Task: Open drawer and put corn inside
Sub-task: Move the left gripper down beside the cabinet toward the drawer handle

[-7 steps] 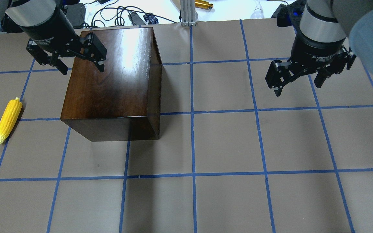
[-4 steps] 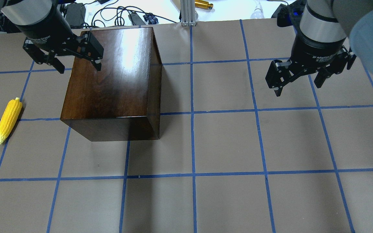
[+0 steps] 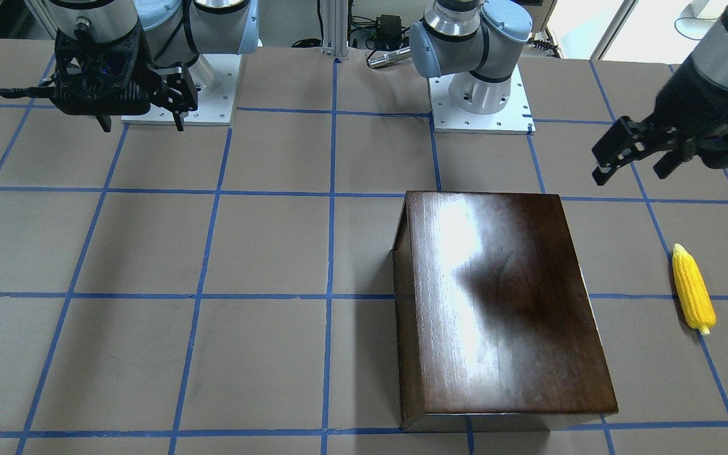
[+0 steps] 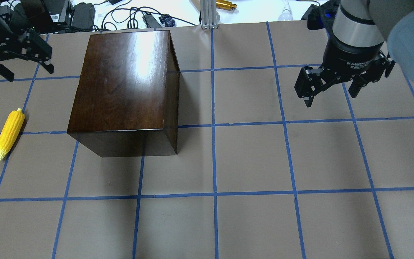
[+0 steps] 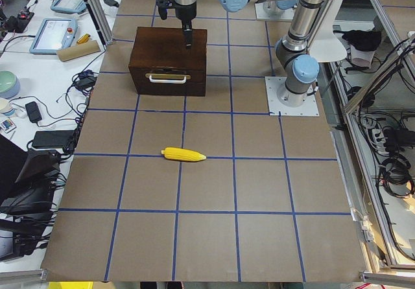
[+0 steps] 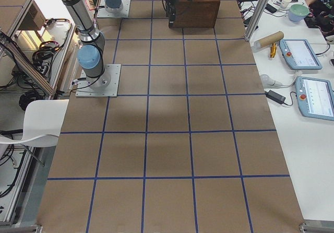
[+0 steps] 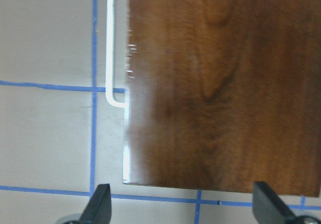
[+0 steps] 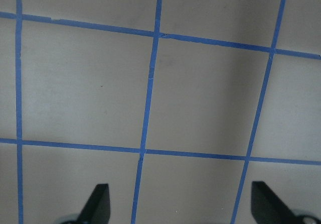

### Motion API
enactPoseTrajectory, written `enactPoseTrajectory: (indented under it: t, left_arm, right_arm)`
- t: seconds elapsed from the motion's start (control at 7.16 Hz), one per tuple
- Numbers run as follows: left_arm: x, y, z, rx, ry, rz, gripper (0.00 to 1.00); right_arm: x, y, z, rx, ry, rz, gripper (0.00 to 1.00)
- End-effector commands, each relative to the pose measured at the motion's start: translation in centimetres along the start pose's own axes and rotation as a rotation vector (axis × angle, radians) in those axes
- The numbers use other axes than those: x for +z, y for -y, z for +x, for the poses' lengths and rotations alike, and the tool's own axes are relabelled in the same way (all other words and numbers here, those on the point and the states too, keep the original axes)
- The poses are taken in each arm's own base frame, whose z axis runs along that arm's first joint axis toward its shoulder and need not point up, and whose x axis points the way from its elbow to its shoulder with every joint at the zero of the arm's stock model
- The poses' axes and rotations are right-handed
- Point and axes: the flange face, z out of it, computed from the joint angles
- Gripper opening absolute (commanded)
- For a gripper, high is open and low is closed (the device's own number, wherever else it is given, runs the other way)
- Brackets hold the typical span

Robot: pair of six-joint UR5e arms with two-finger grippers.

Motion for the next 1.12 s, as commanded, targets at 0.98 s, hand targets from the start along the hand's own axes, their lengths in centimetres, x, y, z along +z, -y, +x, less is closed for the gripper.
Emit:
enactPoseTrajectory:
  t: [0.98]
  left_arm:
    - [14.2,8.7,-14.4,0.108,-0.037,-0.08,1.0]
  right_arm:
    - [0.0,0.0,0.0,-0.001,0.0,0.0,1.0]
